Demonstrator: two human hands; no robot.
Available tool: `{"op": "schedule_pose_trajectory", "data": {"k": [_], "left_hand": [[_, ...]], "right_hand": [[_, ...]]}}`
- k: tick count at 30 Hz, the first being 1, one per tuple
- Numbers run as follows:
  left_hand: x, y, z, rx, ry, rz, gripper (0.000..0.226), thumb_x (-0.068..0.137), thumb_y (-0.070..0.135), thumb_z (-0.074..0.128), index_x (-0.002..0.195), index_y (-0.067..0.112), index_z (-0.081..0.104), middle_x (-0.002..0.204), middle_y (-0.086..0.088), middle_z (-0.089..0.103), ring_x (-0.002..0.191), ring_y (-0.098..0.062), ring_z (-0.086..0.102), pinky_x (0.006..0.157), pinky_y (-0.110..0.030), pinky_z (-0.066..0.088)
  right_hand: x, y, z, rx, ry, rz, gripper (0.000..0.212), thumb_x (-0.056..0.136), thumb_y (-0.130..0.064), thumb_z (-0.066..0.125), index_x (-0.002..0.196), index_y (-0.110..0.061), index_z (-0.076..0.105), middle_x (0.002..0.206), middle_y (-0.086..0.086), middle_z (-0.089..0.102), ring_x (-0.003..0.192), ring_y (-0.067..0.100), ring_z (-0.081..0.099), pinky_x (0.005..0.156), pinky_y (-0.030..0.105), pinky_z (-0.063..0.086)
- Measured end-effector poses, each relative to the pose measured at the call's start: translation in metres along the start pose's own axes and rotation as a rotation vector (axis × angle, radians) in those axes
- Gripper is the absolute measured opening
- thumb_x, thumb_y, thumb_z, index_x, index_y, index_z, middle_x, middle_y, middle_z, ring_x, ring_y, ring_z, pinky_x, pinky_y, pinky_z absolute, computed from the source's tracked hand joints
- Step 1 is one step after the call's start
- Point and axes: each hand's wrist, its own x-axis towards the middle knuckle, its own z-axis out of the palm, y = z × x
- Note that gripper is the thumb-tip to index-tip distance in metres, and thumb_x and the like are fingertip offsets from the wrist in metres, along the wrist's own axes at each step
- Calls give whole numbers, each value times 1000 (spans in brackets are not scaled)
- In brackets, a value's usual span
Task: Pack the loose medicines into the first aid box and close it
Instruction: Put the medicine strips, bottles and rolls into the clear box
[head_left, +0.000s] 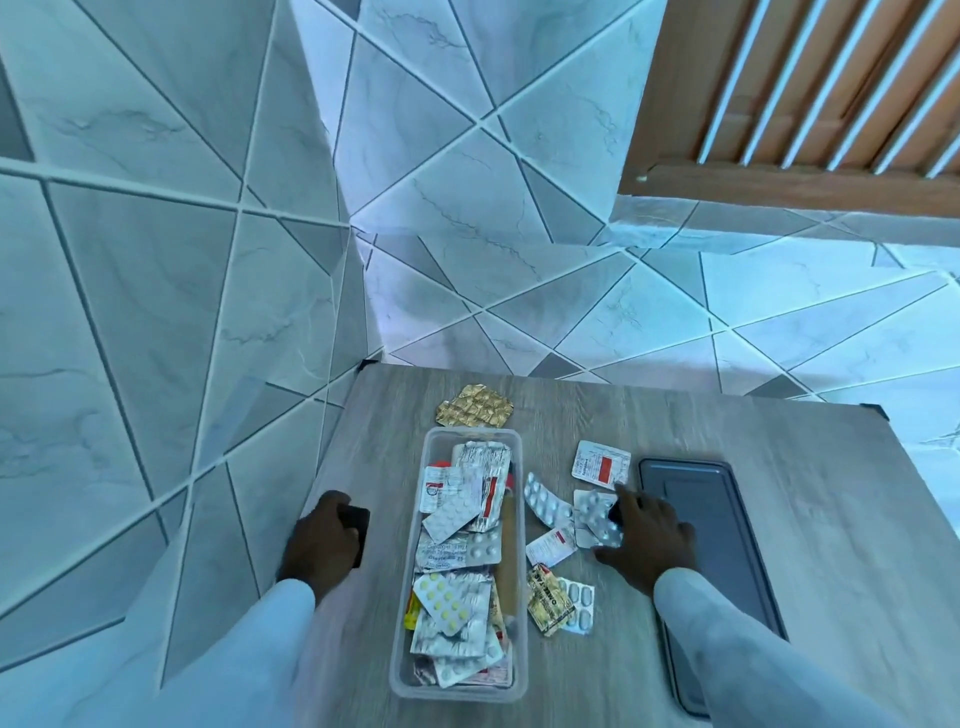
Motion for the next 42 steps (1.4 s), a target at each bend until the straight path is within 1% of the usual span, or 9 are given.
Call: {"op": "schedule_pose_trajectory", "data": {"k": [5,10,14,18,21,29,34,37,42], "left_hand": [[-3,44,-2,-169,103,39,44,86,7,60,128,20,54,120,-17,61,100,-35,59,82,-40,54],[-21,87,15,-228,86,108,44,85,3,59,126,18,55,110,-9,61,94,-25,58,74,-28,44],[-31,103,29,-199,46,150,44,84,3,61,125,18,54,109,-8,61,97,-26,59,78,-29,49],[-35,107,37,-115,-2,145,43,85,5,62,124,22,54,109,-2,56,93,-19,56,62,-14,40],[-29,106,37,-99,-25,119,37,85,4,63,117,22,57,108,-1,56,85,-14,57,55,-12,39],[6,118,35,-89,-73,228,37,83,0,67,114,20,66,116,-4,59,99,-19,57,74,-19,43],[17,103,36,131,-1,272,25,81,14,65,92,36,60,105,-2,60,100,-26,60,82,-35,52],[25,90,27,252,14,336,26,82,19,62,107,28,64,109,-8,66,101,-30,62,82,-39,54],[35,75,10,71,24,404,41,89,4,51,118,29,64,128,-3,60,115,-24,57,102,-37,46]], "right_hand": [[6,-10,14,-109,-19,-220,92,70,-62,65,144,-26,24,147,3,37,136,28,31,107,47,28],[11,-17,14,-198,-35,-334,60,87,-36,54,141,-21,32,142,9,42,126,34,41,98,48,37],[12,-11,13,-273,-9,-401,41,79,-21,59,119,-19,53,110,13,66,93,37,62,75,48,50],[14,-5,-3,-166,60,-391,34,85,-26,51,119,-23,53,101,7,70,90,32,64,72,42,49],[15,-6,-13,-146,110,-352,33,81,-25,54,114,-22,57,89,5,71,77,30,64,63,38,49],[8,-50,-47,-118,310,-448,43,80,-19,56,122,-19,51,103,7,66,88,33,60,72,44,49],[4,-108,-49,-161,390,-553,54,71,-13,65,123,-16,50,112,11,60,92,36,57,73,46,47],[5,-145,-40,-222,368,-568,57,68,-16,68,123,-13,53,115,16,60,94,38,57,74,48,47],[10,-187,-11,-327,250,-473,52,68,-25,72,116,-11,60,115,19,62,98,41,56,77,50,47]]}}
